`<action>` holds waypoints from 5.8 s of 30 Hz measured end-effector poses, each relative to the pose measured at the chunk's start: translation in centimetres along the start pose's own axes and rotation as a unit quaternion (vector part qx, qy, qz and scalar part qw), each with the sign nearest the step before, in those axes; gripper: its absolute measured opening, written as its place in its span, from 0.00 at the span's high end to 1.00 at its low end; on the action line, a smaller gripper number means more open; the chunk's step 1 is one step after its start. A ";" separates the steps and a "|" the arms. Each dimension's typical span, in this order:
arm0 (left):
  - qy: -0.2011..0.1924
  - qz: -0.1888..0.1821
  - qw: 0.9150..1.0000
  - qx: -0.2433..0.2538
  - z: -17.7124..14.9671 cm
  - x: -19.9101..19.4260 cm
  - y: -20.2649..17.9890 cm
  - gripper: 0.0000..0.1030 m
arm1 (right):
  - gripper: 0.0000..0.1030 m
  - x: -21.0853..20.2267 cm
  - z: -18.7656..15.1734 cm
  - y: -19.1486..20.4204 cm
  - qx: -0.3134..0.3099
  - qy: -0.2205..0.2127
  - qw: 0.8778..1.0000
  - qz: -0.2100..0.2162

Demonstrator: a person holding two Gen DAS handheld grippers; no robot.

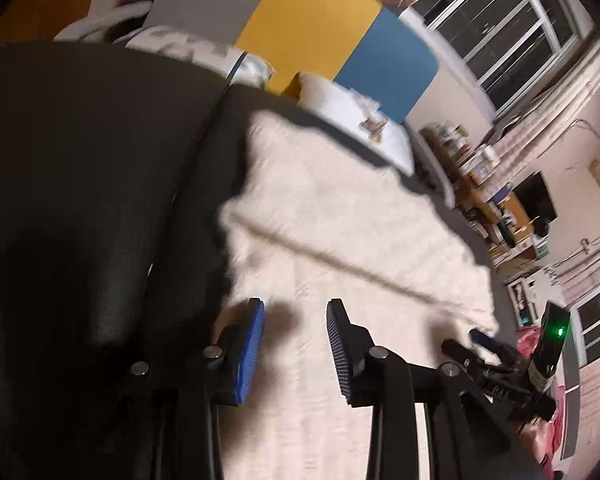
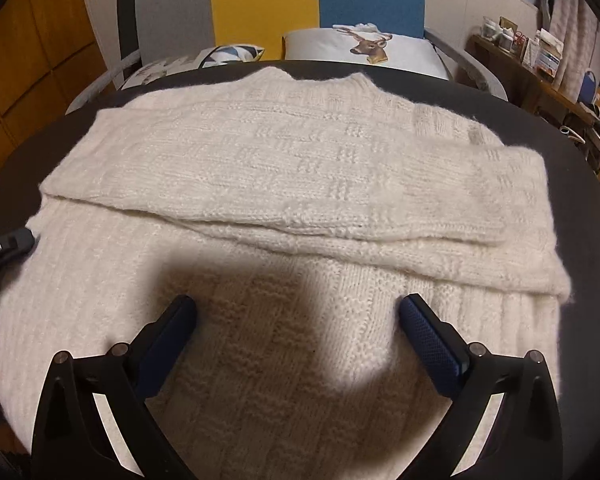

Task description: Fold clothes

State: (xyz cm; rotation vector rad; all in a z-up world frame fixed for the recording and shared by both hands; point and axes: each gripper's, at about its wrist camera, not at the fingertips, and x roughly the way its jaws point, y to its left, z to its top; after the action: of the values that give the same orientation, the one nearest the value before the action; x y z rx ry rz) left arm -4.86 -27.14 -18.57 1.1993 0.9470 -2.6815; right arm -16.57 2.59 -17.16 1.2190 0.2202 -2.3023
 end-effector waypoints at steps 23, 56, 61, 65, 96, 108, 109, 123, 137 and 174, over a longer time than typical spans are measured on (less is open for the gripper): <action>-0.007 0.009 0.999 0.048 -7.2 -8.3 1.1 0.66 | 0.00 -4.8 -5.9 -4.6 0.055 -0.004 0.991 0.121; 0.072 -0.042 0.996 0.043 -13.8 -9.4 3.3 0.61 | 0.26 -8.0 -20.2 -15.5 0.238 0.010 0.894 0.380; 0.073 -0.064 0.995 0.021 -13.8 -9.4 4.0 0.60 | 0.30 -7.5 -19.5 -13.8 0.220 0.023 0.898 0.381; 0.072 -0.065 0.995 0.019 -13.9 -9.3 4.1 0.59 | 0.29 -6.8 -20.2 -14.3 0.249 0.016 0.883 0.399; 0.079 -0.076 0.993 0.043 -15.0 -9.5 3.1 0.95 | 0.78 -6.7 -18.7 -11.9 0.202 0.062 0.935 0.286; 0.097 -0.079 0.992 0.017 -14.6 -8.6 3.5 0.92 | 0.62 -5.9 -19.5 -12.7 0.239 0.056 0.914 0.324; 0.099 -0.080 0.992 0.015 -14.5 -8.6 3.5 0.91 | 0.53 -5.9 -19.5 -12.6 0.244 0.051 0.910 0.331; 0.101 -0.082 0.991 0.011 -14.5 -8.6 3.8 0.91 | 0.00 -7.2 -17.4 -8.9 0.172 0.059 0.936 0.303; 0.083 -0.015 0.991 0.108 -15.0 -9.1 1.0 0.93 | 0.85 -8.5 -18.7 -9.7 0.156 0.072 0.965 0.197; -0.040 -0.177 0.980 -0.077 14.5 3.7 -2.3 0.96 | 0.81 -0.4 5.9 -16.2 0.279 -0.053 0.917 0.279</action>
State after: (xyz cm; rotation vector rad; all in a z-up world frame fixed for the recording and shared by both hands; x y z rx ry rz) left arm -17.69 -32.60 -12.52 0.9622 1.4450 -2.8182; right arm -29.03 14.33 -14.93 1.1984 -0.7810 -1.9471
